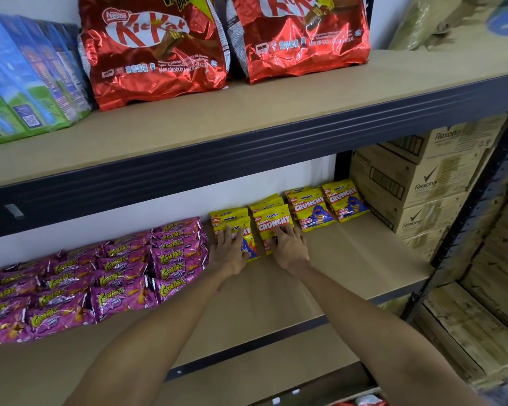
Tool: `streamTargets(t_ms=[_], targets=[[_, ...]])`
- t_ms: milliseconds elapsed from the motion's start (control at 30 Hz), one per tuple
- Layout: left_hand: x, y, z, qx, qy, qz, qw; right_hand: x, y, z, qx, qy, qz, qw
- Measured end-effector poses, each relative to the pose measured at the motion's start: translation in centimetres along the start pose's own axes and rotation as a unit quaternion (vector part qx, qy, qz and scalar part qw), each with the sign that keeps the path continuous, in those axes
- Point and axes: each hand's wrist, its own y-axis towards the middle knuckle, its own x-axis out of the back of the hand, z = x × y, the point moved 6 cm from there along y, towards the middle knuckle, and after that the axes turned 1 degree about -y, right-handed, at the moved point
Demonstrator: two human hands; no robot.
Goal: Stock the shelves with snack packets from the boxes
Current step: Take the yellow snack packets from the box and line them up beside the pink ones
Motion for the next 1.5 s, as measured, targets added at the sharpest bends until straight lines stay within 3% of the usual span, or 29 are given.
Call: streamTargets(t_ms=[333, 433, 567, 800, 1200, 1400, 1500], targets=[[1.6, -3.3, -0.5, -0.067, 0.074, -0.136, 0.986, 1.6, -3.5, 1.8, 0.059, 0.026, -0.112, 0.992], [3.0, -5.7, -1.0, -0.104, 0.076, -0.219, 0.967, 2.0, -5.1, 2.7, 0.082, 0.066, -0.159, 0.982], [4.1, -9.2, -0.9, -0.135, 0.073, -0.294, 0.943, 1.7, -7.4, 4.6, 0.108, 0.112, -0.148, 0.977], [2.3, -16.3, 2.9, -0.116, -0.039, -0.246, 0.961, 1.1, -13.7, 9.7, 0.134, 0.172, -0.122, 0.968], [-5.1, -30.3, 12.1, -0.091, -0.152, -0.278, 0.944, -6.1, -27.7, 15.4, 0.138, 0.221, -0.031, 0.965], [-12.3, -35.5, 14.5, -0.073, -0.195, -0.17, 0.963, -12.6, -34.1, 15.1, 0.071, 0.193, 0.075, 0.976], [-17.6, -37.3, 15.5, -0.064, -0.205, -0.081, 0.973, -15.1, -37.9, 13.9, 0.03, 0.137, 0.118, 0.983]])
